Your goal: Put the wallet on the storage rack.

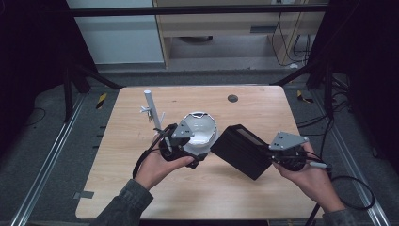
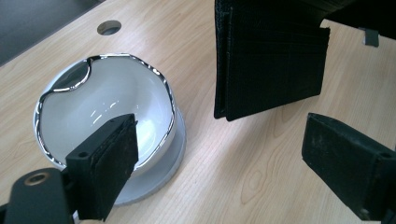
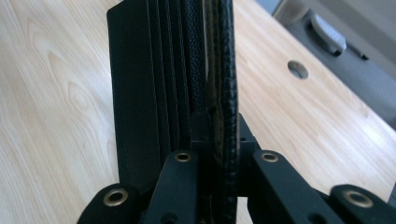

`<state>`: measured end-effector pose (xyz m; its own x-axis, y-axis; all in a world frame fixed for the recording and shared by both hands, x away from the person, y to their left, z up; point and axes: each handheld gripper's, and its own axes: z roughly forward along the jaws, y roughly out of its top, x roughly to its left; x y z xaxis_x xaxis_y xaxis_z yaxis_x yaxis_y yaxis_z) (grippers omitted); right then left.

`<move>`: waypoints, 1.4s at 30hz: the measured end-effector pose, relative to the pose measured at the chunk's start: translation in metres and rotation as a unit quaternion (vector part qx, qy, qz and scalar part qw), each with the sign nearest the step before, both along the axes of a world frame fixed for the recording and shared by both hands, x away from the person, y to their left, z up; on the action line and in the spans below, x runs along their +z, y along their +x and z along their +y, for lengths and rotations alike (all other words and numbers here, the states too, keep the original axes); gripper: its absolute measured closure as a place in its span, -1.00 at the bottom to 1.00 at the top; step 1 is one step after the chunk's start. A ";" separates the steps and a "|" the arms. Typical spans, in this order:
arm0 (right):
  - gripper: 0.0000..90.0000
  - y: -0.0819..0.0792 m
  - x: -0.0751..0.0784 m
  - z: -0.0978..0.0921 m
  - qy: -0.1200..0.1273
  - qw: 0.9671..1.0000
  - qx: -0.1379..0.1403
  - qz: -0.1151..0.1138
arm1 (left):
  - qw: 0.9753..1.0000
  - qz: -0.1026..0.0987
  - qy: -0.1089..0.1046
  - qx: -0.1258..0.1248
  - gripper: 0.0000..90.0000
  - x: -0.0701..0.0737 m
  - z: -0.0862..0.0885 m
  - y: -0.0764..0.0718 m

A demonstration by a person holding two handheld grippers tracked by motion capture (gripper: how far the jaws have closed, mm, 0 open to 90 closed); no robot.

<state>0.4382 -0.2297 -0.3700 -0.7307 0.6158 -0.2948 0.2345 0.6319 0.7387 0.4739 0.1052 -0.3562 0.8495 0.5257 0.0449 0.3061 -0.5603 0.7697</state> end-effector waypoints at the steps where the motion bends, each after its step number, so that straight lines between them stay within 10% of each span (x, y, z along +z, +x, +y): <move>1: 0.88 0.000 0.001 0.000 0.005 1.000 0.001 -0.004 | 1.000 0.002 -0.002 -0.001 -0.77 0.000 0.000 0.001; 42: 0.88 -0.002 0.008 0.016 0.073 0.995 0.042 -0.045 | 0.999 0.019 -0.023 -0.035 -0.58 0.001 -0.031 0.021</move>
<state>0.4361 -0.2138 -0.3623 -0.7565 0.5939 -0.2738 0.1132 0.5312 0.8396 0.4948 0.0742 -0.3557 0.8852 0.4651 -0.0113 0.2971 -0.5464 0.7830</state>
